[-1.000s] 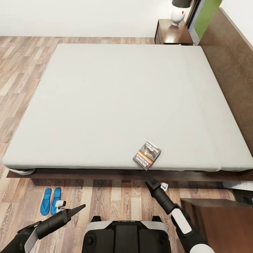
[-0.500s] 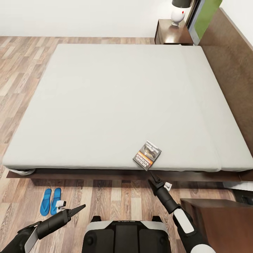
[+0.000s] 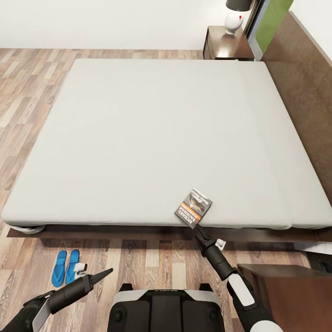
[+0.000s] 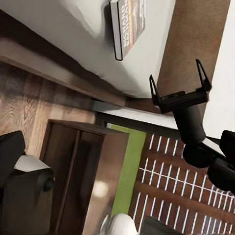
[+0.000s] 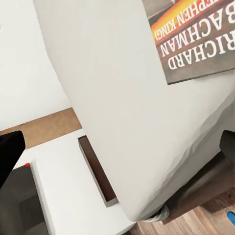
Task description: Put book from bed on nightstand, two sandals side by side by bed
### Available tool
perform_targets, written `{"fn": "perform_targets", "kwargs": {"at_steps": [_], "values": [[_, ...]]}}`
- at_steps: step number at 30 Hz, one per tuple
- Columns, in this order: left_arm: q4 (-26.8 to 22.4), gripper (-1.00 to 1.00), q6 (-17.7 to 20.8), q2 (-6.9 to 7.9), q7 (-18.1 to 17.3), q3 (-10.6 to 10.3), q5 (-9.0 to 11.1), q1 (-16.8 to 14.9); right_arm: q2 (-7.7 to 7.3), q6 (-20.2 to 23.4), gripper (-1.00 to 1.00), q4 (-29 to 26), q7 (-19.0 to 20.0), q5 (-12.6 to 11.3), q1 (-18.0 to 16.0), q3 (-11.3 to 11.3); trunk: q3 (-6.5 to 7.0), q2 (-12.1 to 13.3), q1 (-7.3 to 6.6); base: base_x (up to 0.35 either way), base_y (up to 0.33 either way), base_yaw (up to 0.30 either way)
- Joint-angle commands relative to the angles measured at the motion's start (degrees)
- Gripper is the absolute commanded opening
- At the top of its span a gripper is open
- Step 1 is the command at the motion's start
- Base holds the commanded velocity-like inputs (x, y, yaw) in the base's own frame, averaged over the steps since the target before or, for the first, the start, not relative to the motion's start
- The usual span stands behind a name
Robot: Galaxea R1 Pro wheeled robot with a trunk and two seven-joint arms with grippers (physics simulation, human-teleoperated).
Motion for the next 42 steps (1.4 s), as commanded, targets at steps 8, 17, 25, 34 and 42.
{"fn": "perform_targets", "kwargs": {"at_steps": [8,17,25,34,42], "values": [[0.01,1.0,0.6,-0.05,1.52,-0.08,0.06,-0.01,0.05,0.5,1.0,0.0,0.1,-0.26,-0.02,-0.21,-0.04,-0.06,0.02,0.0,0.0,0.0],[0.01,1.0,0.6,-0.05,1.58,-0.13,0.05,-0.01,0.05,0.5,1.0,0.0,0.1,-0.26,-0.02,-0.21,-1.12,-2.46,1.34,0.0,0.0,0.0],[0.01,1.0,0.6,-0.32,1.58,-0.19,0.0,-0.01,0.05,0.5,1.0,0.01,0.1,-0.26,-0.02,-0.21,-1.3,-2.86,1.56,0.0,0.0,0.0],[0.01,1.0,0.6,-0.79,1.58,-0.16,-0.04,-0.01,0.05,0.5,1.0,0.33,9.93,-0.2,-0.02,-0.15,-1.3,-2.86,1.56,0.0,0.0,0.0],[0.01,1.0,0.63,-0.8,1.58,-0.21,-0.05,-0.01,0.05,0.5,1.0,0.6,11.49,-0.17,-0.02,-0.15,-2.02,-4.47,2.44,0.0,0.0,0.0]]}}
